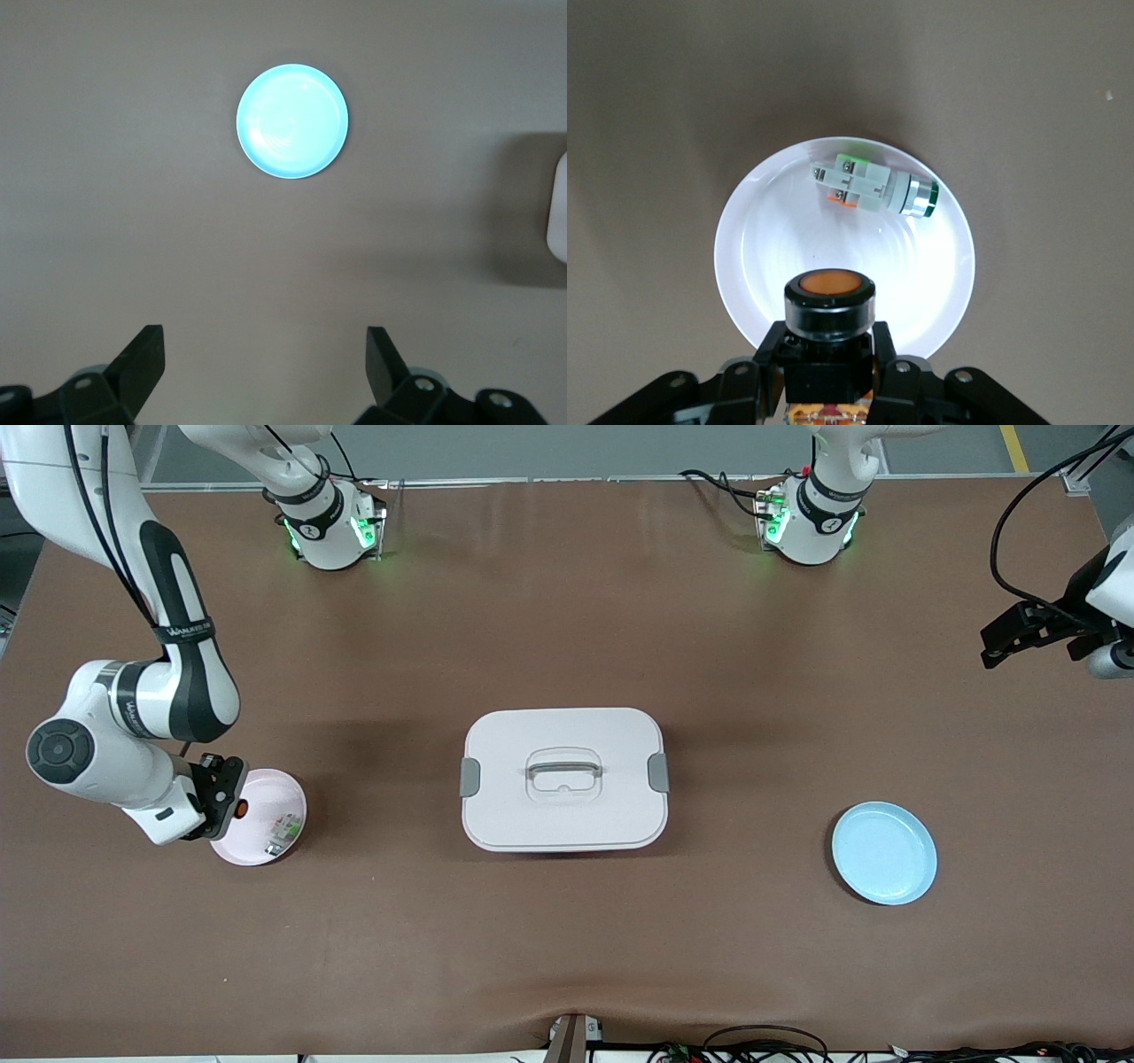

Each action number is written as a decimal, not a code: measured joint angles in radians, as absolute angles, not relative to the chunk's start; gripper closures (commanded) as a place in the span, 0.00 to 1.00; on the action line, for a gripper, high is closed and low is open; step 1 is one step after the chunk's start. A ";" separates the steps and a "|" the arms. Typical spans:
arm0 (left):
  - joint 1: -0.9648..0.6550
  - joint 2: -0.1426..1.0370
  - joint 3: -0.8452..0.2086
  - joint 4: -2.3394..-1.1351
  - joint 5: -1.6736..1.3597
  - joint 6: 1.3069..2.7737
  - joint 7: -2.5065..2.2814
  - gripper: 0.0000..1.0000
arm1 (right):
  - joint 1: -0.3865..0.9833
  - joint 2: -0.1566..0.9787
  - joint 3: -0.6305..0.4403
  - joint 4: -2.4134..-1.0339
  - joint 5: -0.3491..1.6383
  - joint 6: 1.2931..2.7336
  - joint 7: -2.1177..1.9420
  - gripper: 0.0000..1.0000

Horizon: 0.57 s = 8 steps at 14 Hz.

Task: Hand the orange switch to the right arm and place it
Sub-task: 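Lower the orange switch onto the pink plate beside the green switch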

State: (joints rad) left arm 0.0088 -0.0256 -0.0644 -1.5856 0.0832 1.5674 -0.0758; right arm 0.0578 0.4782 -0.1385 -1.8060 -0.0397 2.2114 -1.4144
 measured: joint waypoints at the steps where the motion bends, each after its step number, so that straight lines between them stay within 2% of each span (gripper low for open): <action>1: 0.009 -0.026 -0.064 -1.585 0.083 1.567 -0.070 0.00 | 0.055 0.491 -0.138 -1.806 -0.040 2.214 -1.416 1.00; 4: 0.008 -0.026 -0.064 -1.577 0.083 1.560 -0.069 0.00 | 0.044 0.523 -0.137 -1.806 -0.038 2.225 -1.416 1.00; 6: 0.007 -0.026 -0.065 -1.572 0.083 1.557 -0.069 0.00 | 0.041 0.538 -0.137 -1.805 -0.033 2.227 -1.416 0.95; 8: 0.004 -0.025 -0.066 -1.571 0.083 1.556 -0.068 0.00 | 0.040 0.551 -0.135 -1.805 -0.005 2.227 -1.416 0.95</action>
